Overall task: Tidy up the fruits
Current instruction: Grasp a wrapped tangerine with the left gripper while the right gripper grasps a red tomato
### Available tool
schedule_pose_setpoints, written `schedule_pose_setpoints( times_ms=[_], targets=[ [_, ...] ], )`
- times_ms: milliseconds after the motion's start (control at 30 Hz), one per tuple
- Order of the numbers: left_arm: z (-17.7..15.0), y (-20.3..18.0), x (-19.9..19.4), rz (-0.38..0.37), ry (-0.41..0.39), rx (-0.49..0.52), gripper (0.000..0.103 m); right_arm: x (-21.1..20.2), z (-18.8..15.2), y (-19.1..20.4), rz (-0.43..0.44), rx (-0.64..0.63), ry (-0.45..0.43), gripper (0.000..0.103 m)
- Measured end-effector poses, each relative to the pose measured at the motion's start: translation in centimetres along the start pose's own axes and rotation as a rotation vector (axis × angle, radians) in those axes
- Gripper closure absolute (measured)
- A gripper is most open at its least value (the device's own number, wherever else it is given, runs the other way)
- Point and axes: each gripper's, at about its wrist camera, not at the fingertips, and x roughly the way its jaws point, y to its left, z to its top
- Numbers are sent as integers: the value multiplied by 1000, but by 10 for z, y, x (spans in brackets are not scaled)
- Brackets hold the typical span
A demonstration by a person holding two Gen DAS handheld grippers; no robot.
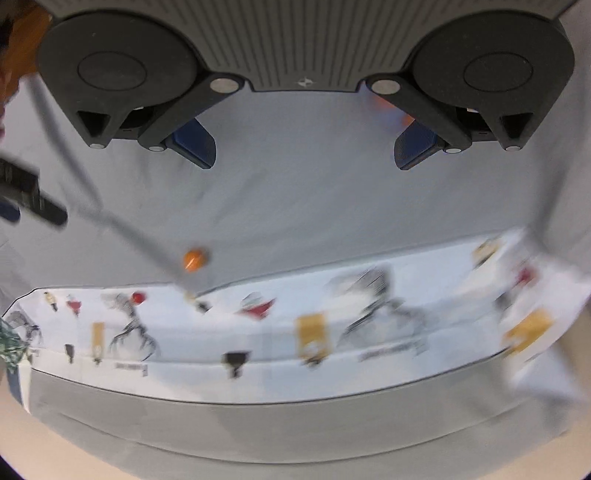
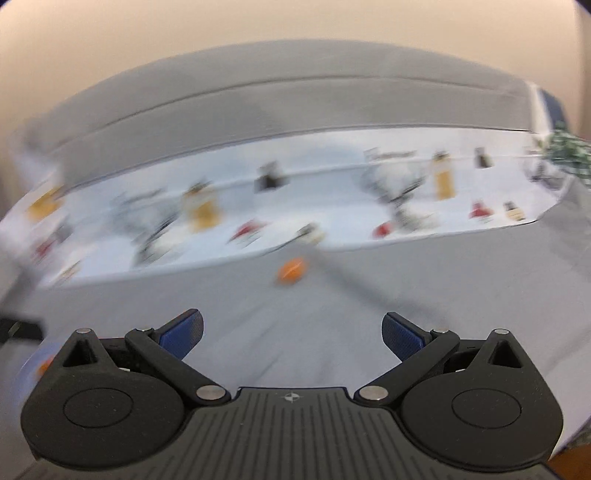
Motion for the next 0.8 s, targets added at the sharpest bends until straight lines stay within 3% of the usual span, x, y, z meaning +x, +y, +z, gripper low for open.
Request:
schedule_pose_setpoints(
  times_ms=[67,167,333,433,567,633,667,700,733,767,800],
  targets=[
    [30,-32,43,-41,-9,28,0,43,26,-38,-40,28,-46,1],
    [60,-71,116,-109,42,54,0,123,55,-85,-105,45,-78,1],
    [89,-120,232,-127,108,98,0,278,75,-138,-102,153,36,1],
    [95,-133,277,-132,125,116,0,352,74,-149,-151,204,67,1],
    [100,-145,317,-129,136,151,0,415,68,-149,-189,154,98,1],
    [99,-146,323,-137,127,150,10,433,63,-147,-215,132,125,1],
    [99,-146,323,-159,126,150,33,434,58,-142,-240,94,99,3],
    [99,-146,321,-173,119,150,56,432,55,-140,-246,72,87,12],
    [99,-146,317,-184,108,157,61,427,51,-137,-237,58,63,47],
    [100,-145,314,-204,115,153,62,422,48,-132,-233,32,37,66],
    [100,-141,311,-221,118,135,62,420,49,-129,-246,-2,41,71]
  ],
)
